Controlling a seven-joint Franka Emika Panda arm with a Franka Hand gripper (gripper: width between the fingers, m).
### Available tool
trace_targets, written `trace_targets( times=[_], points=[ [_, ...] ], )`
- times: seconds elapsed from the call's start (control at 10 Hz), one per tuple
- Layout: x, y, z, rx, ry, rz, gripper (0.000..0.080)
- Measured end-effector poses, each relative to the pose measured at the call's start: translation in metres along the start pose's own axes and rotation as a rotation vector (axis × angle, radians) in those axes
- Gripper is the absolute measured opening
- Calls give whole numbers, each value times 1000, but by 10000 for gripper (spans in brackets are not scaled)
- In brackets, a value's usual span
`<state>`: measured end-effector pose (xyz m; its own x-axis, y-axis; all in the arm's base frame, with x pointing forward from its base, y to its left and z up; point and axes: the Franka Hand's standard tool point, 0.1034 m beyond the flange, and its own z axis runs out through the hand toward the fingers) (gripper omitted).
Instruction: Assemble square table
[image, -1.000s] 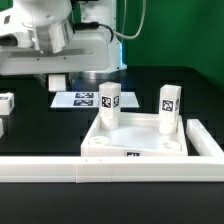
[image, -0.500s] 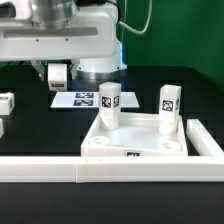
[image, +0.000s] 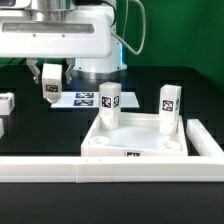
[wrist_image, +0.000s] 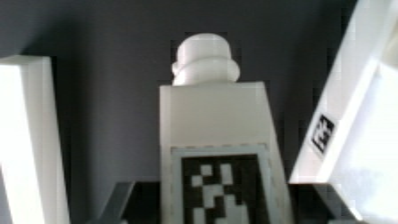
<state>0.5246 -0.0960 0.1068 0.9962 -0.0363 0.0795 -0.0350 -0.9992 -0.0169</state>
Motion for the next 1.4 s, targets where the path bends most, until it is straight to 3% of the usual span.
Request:
trace_targets(
  times=[0.3,0.5,0.7,1.0,1.1,1.4],
  points=[
    [19,-30,-4,45,19,84,288],
    [27,-64,4,44,60,112,288],
    [27,-57,4,40,59,102,288],
    [27,-59,6,39,62,100,288],
    [28,-69,9,43,67,101,288],
    [51,-108,6,67,98,106,288]
  ],
)
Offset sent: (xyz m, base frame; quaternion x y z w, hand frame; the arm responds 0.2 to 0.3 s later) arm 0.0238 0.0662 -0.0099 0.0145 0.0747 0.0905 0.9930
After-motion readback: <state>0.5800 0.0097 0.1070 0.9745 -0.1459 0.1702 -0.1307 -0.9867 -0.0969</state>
